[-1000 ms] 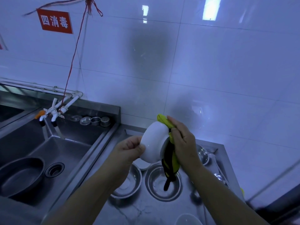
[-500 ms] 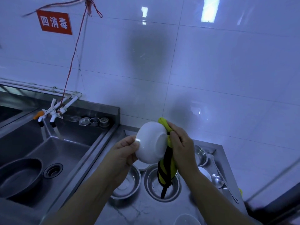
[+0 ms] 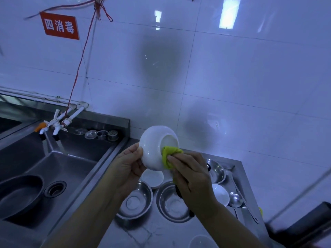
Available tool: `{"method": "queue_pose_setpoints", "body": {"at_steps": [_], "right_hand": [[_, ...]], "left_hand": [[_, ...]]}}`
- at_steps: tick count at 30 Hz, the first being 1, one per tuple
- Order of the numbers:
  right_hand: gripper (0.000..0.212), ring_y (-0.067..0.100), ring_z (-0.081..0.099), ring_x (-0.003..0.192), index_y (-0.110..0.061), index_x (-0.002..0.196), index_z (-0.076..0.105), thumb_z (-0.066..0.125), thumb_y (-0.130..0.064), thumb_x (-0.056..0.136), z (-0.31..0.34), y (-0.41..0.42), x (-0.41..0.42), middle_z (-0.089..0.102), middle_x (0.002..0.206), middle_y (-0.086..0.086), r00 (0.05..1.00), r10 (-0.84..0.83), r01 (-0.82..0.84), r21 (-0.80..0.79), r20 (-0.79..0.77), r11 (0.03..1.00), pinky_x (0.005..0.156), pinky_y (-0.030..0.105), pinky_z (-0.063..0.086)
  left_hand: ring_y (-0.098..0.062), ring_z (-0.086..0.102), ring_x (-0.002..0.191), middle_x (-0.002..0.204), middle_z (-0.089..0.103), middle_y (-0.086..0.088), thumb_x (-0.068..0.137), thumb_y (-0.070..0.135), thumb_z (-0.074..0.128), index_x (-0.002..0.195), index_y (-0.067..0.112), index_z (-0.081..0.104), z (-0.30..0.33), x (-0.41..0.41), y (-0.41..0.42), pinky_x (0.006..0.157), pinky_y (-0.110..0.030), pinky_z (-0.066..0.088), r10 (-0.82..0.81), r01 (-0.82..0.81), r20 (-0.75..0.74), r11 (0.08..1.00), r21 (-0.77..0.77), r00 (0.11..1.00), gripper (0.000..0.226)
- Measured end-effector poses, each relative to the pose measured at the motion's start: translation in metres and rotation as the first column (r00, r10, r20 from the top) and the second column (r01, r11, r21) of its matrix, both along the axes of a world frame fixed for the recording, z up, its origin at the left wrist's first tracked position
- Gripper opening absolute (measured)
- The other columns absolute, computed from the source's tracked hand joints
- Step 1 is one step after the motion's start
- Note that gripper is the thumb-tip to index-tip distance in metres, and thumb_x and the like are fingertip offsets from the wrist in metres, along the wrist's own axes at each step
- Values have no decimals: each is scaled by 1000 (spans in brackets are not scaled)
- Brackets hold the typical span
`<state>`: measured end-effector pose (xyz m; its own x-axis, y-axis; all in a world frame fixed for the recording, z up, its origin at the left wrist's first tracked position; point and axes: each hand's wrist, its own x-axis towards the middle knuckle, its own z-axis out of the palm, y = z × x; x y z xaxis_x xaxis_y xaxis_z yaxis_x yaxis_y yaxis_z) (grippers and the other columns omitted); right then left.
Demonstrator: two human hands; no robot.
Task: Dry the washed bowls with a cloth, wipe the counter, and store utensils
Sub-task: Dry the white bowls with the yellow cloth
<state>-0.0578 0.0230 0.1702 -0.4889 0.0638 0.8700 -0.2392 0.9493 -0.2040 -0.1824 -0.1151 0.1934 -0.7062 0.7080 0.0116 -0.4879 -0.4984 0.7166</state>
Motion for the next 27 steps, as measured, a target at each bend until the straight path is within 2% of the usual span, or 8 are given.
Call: {"method": "queue_pose_setpoints", "body": {"at_steps": [3,6,10,14,17,21,24,27], "right_hand": [[26,24,56,95,-9,112,70,54,-17,94,4,10,4,68,108,2,996,-90,90,36,-3,995,74,45,48],[28,26,56,95,-11,115,69,55,-18,92,14,9,-2,67,110,2,991,-131,131,-5,-16,991,75,45,46],[29,25,54,99,-10,117,68,53,-16,92,9,-10,-7,64,115,2,997,-72,71,-77,-13,995,81,45,47],[26,25,57,98,-6,112,70,55,-14,92,-2,-10,7,67,112,4,1000,-1,2,-36,23,999,78,45,50],[26,27,58,93,-4,110,70,55,-14,90,10,2,13,68,104,7,999,-46,47,-30,28,998,76,45,51],[43,18,46,107,-11,130,57,44,-30,94,45,-3,-4,61,117,1,984,-128,148,-171,120,974,95,29,38],[46,24,49,112,-11,130,57,41,-32,93,48,-15,-12,60,127,1,977,-126,154,-160,173,975,95,40,40],[41,25,50,116,-12,128,60,44,-28,94,35,-19,-8,59,130,1,981,-143,157,-97,131,983,92,47,44]], "left_hand": [[-17,70,74,86,71,-11,74,10,51,99,3,62,-2,6,-1,69,-28,57,-21,21,30,1000,-14,999,29],[-17,69,73,87,71,-11,75,9,50,102,1,61,-2,12,0,68,-27,57,-46,46,28,999,-13,999,30],[-19,66,76,91,68,-14,80,9,48,106,-1,59,4,13,-1,69,-26,57,-22,21,-17,999,-41,1000,30],[-17,67,69,85,68,-12,88,5,44,100,2,60,6,12,-5,64,-25,56,9,-11,-18,997,-78,1000,21],[-17,67,71,83,71,-11,92,2,42,97,3,62,4,17,-5,65,-25,57,21,-21,-3,995,-95,1000,21],[-18,67,77,88,72,-11,89,4,47,100,3,64,5,36,7,68,-24,57,-13,2,-102,994,-108,995,21],[-17,69,73,87,72,-12,80,9,53,100,1,64,9,44,12,64,-23,57,-31,22,-101,996,-91,994,25],[-17,68,69,84,71,-13,82,9,52,99,2,64,10,45,13,62,-23,57,-25,23,-28,996,-81,999,22]]}}
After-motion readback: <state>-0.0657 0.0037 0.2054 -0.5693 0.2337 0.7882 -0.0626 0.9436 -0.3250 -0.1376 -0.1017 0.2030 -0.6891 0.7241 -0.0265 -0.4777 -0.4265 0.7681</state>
